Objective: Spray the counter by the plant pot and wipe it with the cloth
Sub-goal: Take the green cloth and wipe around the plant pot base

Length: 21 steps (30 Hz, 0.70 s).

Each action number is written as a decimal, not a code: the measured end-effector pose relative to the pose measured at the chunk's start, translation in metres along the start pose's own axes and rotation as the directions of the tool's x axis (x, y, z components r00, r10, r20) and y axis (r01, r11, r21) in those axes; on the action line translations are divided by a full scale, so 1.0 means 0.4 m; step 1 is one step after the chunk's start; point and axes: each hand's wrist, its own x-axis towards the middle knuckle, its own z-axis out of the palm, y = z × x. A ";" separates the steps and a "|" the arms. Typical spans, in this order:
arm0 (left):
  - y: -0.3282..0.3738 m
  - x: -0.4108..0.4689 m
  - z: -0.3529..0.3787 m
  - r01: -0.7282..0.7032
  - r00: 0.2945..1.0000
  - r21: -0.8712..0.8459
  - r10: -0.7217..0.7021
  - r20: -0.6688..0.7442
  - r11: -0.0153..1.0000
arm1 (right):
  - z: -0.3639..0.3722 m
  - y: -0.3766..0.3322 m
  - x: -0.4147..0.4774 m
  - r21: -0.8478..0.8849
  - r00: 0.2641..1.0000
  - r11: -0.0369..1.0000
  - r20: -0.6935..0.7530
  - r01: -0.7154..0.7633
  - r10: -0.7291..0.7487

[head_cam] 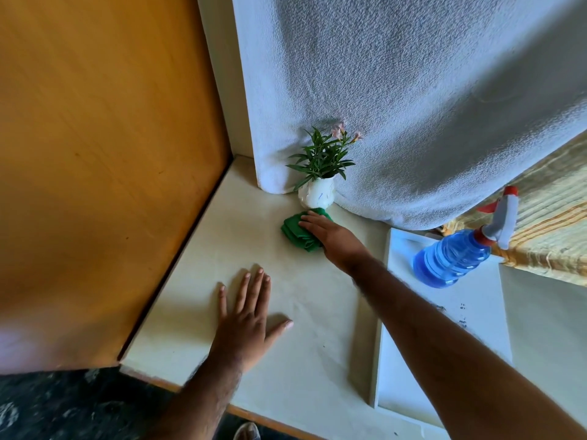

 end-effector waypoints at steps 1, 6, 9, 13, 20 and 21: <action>0.000 0.000 0.001 0.000 1.000 0.001 0.000 0.001 1.000 | 0.003 -0.005 -0.005 0.029 0.999 0.999 -0.016 -0.032 0.033; 0.002 0.000 -0.003 0.002 1.000 -0.008 -0.002 -0.004 1.000 | -0.027 -0.036 -0.001 -0.102 0.985 0.992 -0.145 0.077 -0.091; 0.004 -0.002 -0.004 0.000 1.000 -0.011 0.000 -0.016 1.000 | -0.060 -0.037 0.015 -0.172 0.971 0.984 -0.224 0.051 -0.089; 0.001 -0.001 -0.001 0.004 1.000 0.005 -0.003 -0.023 1.000 | -0.062 -0.017 0.017 -0.201 0.983 0.979 -0.172 0.021 -0.057; -0.002 0.001 0.010 -0.002 1.000 -0.002 0.002 -0.030 1.000 | 0.009 -0.018 -0.011 -0.109 0.987 0.993 -0.157 -0.047 0.029; -0.002 0.002 0.011 -0.005 1.000 -0.002 0.004 -0.028 1.000 | 0.012 -0.022 -0.011 -0.099 0.984 0.994 -0.174 -0.048 0.030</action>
